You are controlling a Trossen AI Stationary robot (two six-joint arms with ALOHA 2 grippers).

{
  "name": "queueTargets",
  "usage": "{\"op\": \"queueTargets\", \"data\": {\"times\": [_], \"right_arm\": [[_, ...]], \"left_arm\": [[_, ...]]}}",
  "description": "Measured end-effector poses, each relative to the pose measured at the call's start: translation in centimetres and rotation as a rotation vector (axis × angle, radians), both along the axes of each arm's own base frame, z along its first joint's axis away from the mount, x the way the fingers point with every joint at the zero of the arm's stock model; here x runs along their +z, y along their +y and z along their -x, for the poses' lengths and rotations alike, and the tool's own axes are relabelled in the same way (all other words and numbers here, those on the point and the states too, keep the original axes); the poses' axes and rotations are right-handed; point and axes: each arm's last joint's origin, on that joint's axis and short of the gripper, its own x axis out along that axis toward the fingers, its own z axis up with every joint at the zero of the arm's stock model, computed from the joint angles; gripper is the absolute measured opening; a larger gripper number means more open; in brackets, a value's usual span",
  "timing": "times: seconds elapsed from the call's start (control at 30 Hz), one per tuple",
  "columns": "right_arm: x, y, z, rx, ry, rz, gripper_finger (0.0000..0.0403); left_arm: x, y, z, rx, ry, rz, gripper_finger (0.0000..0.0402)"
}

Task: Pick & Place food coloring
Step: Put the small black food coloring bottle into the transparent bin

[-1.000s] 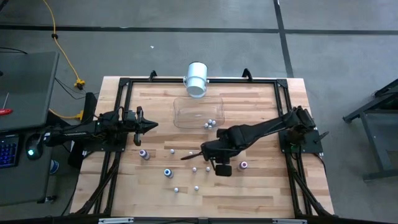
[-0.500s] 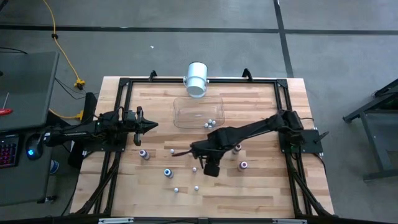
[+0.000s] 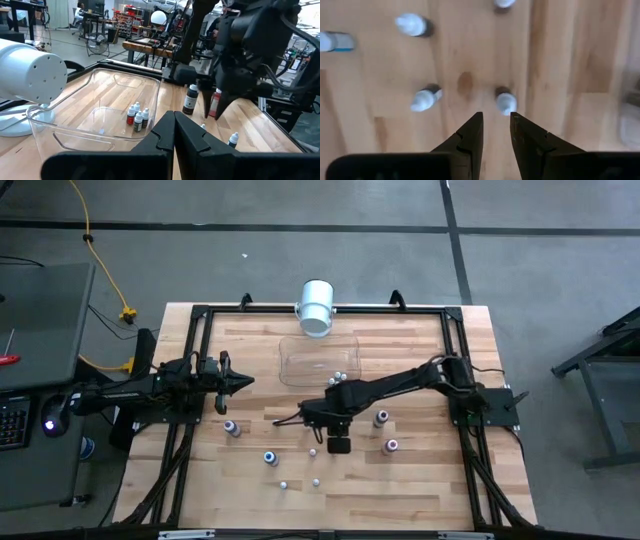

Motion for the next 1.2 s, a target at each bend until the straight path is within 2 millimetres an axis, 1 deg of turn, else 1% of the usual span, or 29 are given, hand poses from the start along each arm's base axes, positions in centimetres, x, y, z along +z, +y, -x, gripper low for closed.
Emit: {"op": "queueTargets", "data": {"times": [0.2, 0.3, 0.5, 0.63, 0.7, 0.8, 0.93, 1.2], "right_arm": [[0.1, -0.5, -0.1, -0.060, 0.002, -0.029, 0.0093], [0.0, -0.7, 0.0, -0.067, 0.014, -0.025, 0.0115], [0.0, -0.8, 0.2, -0.083, 0.030, 0.008, 0.0171], [0.0, -0.8, 0.2, -0.085, 0.028, 0.015, 0.0192], [-0.6, -0.8, 0.2, -0.090, 0.022, 0.012, 0.0194], [-2.2, -0.7, 0.3, -0.111, 0.027, -0.019, 0.0195], [-3.5, -0.5, 0.1, -0.138, -0.020, -0.057, 0.0195], [-4.2, -0.6, 0.3, -0.139, -0.019, -0.042, 0.0195]], "left_arm": [[0.0, 0.0, 0.0, 0.000, 0.000, 0.000, 0.0001], [0.0, 0.0, 0.0, 0.000, 0.000, 0.000, 0.0001], [0.0, 0.0, 0.0, 0.000, 0.000, 0.000, 0.0001], [0.0, 0.0, 0.0, 0.000, 0.000, 0.000, 0.0001], [0.0, 0.0, 0.0, 0.000, 0.000, 0.000, 0.0001], [0.0, 0.0, 0.0, 0.000, 0.000, 0.000, 0.0001], [0.0, 0.0, 0.0, 0.000, 0.000, 0.000, 0.0001], [0.0, 0.0, 0.0, 0.000, 0.000, 0.000, 0.0001]]}}
